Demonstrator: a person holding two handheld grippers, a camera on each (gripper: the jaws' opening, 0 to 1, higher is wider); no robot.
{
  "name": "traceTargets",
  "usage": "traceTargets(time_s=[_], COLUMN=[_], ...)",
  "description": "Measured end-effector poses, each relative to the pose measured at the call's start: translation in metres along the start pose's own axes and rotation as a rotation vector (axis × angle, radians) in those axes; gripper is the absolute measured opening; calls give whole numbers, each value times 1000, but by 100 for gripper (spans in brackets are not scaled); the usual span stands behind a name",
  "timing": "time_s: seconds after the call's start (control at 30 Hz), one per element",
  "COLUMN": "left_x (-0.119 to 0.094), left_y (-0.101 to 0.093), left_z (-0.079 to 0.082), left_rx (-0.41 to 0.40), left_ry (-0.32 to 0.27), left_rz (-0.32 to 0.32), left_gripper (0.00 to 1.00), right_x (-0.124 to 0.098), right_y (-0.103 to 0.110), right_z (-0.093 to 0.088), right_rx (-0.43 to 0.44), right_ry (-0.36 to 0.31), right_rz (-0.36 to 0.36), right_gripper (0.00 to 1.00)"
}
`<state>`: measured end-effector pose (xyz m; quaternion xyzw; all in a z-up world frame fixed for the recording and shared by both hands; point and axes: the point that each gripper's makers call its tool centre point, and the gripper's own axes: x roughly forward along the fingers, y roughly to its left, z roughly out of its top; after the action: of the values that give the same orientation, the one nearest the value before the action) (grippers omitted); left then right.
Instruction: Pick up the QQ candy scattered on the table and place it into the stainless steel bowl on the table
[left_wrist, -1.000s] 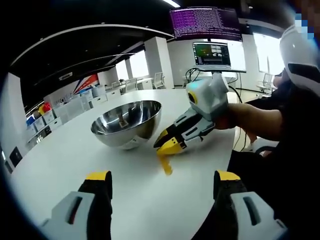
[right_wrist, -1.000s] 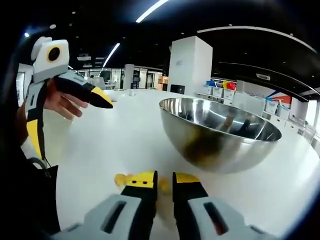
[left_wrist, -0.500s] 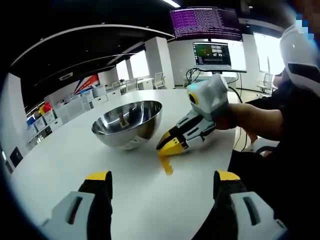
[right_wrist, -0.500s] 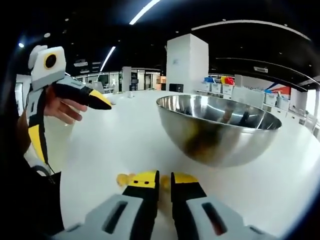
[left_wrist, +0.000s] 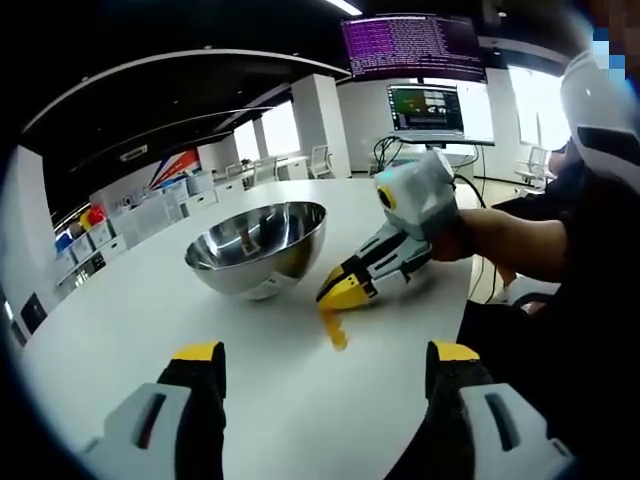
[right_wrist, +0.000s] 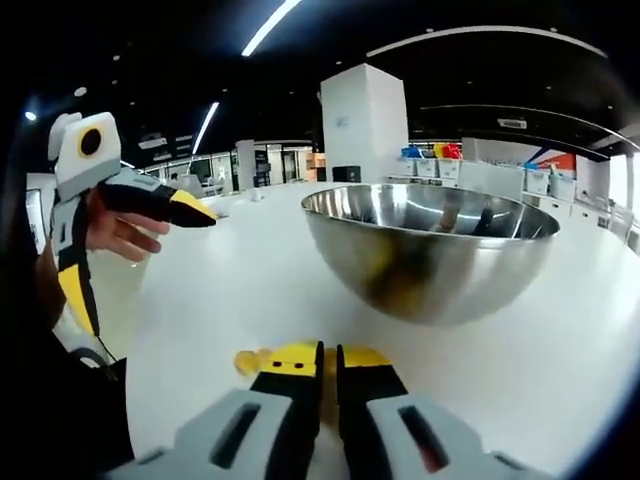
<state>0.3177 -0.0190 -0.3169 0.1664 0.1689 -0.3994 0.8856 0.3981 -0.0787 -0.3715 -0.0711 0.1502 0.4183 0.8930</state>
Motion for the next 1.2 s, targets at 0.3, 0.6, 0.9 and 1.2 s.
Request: traceTargets(time_s=[0.3,0.6,0.9,1.2], left_x=[-2,-2,3,-3], left_y=[1,3,4,15], left_z=[-1,-3,5,3], left_rx=[-1,-16,0,0], left_ry=[-1,-4,-12,-3], left_rz=[4,-2,-1,36], left_gripper=[82,82,81,81], right_x=[-3,-19,-34,-44], right_y=[-1,3,3,-1], right_z=[5,25,36,43], right_rx=[7,121,114,58], right_ry=[3,-70,-89,-85], right_rz=[-3,49,35,5], right_gripper=[3,3,3,3])
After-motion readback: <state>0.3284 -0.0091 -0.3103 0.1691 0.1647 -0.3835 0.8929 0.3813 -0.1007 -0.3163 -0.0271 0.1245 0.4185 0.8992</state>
